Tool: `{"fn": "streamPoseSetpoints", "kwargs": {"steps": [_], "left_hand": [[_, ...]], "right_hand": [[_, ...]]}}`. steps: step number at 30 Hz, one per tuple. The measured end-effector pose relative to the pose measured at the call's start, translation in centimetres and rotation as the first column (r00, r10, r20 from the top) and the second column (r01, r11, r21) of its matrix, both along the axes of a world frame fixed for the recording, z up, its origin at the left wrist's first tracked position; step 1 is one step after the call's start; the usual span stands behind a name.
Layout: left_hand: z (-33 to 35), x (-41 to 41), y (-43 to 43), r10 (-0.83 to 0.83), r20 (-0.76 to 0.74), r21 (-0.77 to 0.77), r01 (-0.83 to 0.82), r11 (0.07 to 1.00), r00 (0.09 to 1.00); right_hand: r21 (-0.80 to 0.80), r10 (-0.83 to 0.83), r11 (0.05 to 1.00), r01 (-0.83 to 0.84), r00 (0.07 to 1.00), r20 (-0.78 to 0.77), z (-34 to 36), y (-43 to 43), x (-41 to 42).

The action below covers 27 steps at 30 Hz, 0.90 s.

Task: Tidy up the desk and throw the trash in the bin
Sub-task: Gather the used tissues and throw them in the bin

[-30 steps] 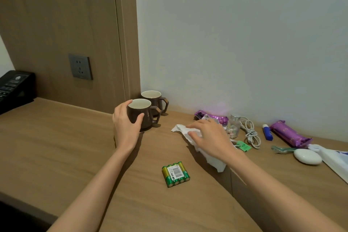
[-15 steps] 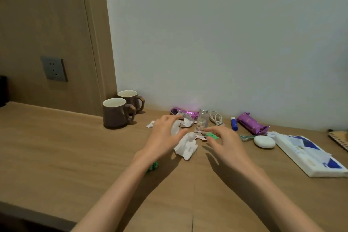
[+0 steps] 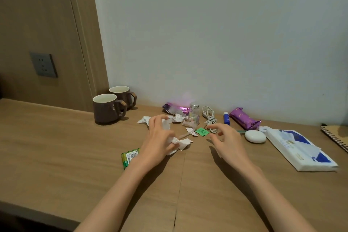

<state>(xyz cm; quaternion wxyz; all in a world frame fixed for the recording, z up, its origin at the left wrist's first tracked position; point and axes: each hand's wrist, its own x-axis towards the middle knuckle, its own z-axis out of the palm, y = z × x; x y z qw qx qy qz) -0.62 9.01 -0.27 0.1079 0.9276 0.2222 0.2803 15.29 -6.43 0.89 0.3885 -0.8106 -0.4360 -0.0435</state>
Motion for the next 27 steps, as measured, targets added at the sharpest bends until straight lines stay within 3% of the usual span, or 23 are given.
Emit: {"fn": "streamPoseSetpoints", "kwargs": {"steps": [3,8,10,12,15,17,22,27], "left_hand": [[0.7,-1.3,-0.1,-0.018,0.197,-0.083,0.035,0.996,0.980],[2.9,-4.5,0.9,0.111,0.423,-0.396,0.073,0.915,0.899],[3.6,-6.1,1.4,0.144,0.478,-0.486,0.124,0.865,0.867],[4.0,-7.4,1.9,0.166,0.520,-0.529,0.163,0.833,0.838],[4.1,-8.6,2.3,0.178,0.555,-0.553,0.200,0.809,0.812],[4.0,-9.3,2.6,0.187,0.545,-0.557,0.187,0.809,0.818],[3.3,-9.9,2.7,0.177,0.489,-0.559,0.150,0.815,0.854],[3.2,-9.9,2.3,0.165,0.479,-0.558,0.153,0.816,0.862]], "right_hand": [[0.056,0.015,0.998,-0.013,1.000,-0.021,0.2,0.0,-0.1],[0.100,0.097,0.991,-0.091,0.994,-0.056,0.7,1.4,-1.7],[0.058,0.147,0.988,-0.145,0.988,-0.034,0.7,2.6,-2.2],[-0.084,0.230,0.969,-0.231,0.973,-0.020,0.4,3.9,-2.5],[-0.365,0.309,0.886,-0.287,0.951,0.002,-0.3,5.5,-2.5],[-0.435,0.321,0.856,-0.278,0.947,0.028,-0.4,5.9,-2.6],[-0.416,0.396,0.853,-0.316,0.910,0.122,-0.1,4.9,-2.1],[-0.355,0.404,0.865,-0.355,0.911,0.075,0.1,3.5,-2.1]]}}
